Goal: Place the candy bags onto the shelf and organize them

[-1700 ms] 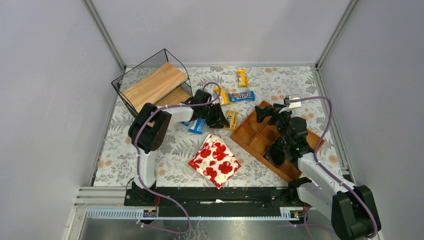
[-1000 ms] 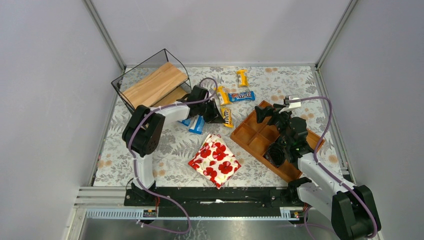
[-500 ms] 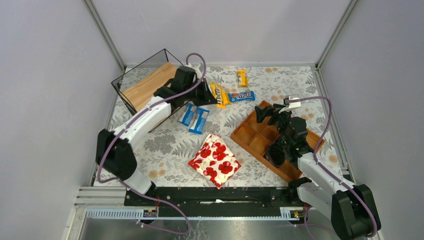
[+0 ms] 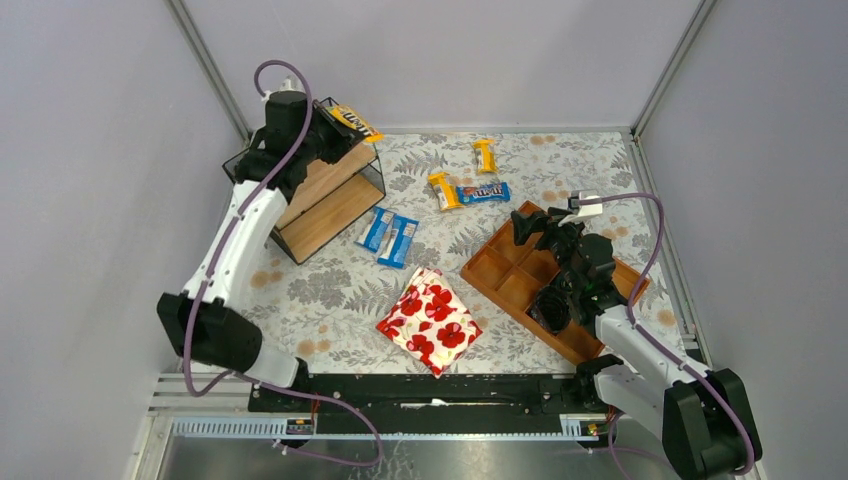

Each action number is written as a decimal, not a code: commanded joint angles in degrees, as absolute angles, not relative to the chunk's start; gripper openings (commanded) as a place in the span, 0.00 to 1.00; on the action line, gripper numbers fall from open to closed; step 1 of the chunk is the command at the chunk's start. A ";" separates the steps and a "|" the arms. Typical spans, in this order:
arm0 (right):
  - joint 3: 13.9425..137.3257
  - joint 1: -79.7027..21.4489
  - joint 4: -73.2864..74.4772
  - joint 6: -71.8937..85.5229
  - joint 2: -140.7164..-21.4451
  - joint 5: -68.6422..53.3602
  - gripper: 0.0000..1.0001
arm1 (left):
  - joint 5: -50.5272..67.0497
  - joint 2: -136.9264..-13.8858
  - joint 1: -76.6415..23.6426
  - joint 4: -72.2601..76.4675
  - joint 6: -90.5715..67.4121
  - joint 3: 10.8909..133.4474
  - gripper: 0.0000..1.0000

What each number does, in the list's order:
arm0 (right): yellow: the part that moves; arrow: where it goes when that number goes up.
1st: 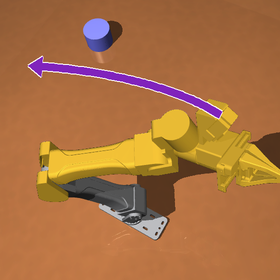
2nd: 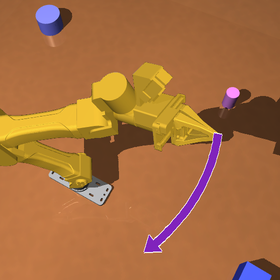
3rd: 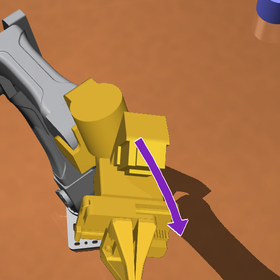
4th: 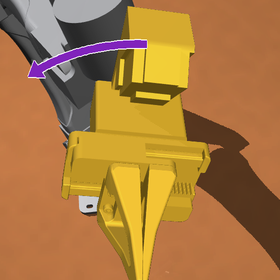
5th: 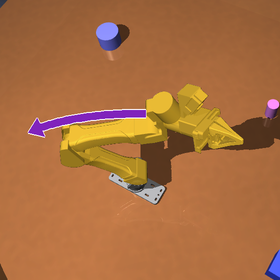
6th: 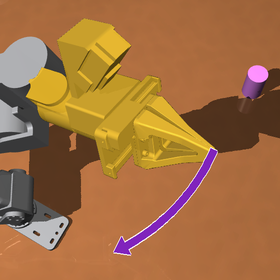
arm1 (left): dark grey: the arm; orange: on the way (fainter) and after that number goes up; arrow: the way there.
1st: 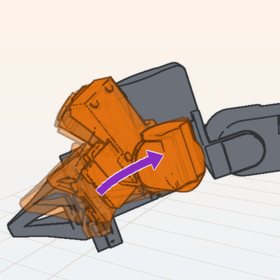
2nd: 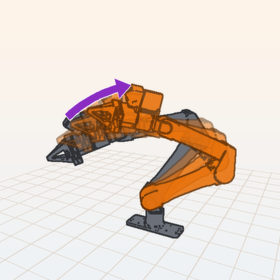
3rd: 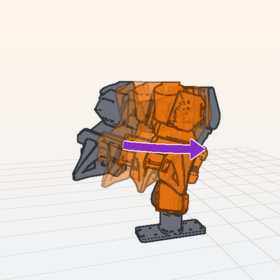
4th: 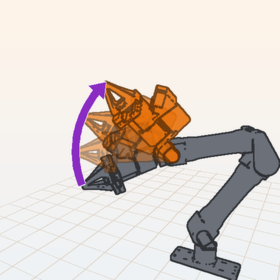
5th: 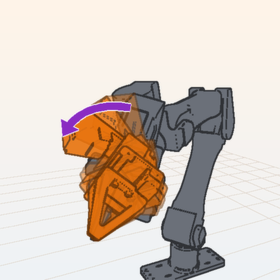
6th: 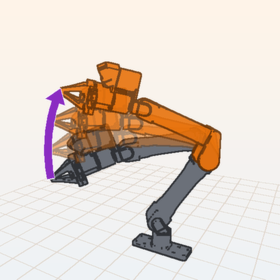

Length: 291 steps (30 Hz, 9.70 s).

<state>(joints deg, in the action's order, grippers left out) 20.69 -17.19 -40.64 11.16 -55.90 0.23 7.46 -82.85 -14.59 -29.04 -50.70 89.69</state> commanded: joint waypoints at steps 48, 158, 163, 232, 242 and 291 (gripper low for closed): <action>21.11 -16.96 -44.92 10.81 -57.92 0.97 1.00 | 20.22 -102.65 -0.09 -17.73 -53.55 90.05 0.00; 20.79 -16.96 -45.30 10.96 -58.00 0.81 1.00 | -10.91 -112.98 -30.30 -37.54 -27.39 79.63 0.88; 20.83 -16.92 -45.38 11.07 -58.34 0.63 1.00 | -12.62 -108.66 -33.15 -38.00 -28.80 79.16 0.98; 66.90 -46.03 -23.77 74.62 -120.10 2.23 0.61 | -13.89 -54.28 -42.48 -13.66 -20.12 67.35 0.99; 67.77 -47.49 -29.25 82.77 -125.13 8.32 0.51 | -13.89 -55.01 -43.30 -13.74 -20.39 67.07 0.99; 86.36 -47.25 -52.46 89.98 -132.59 4.12 0.00 | -16.76 -51.77 -45.42 -14.59 -18.94 67.82 0.99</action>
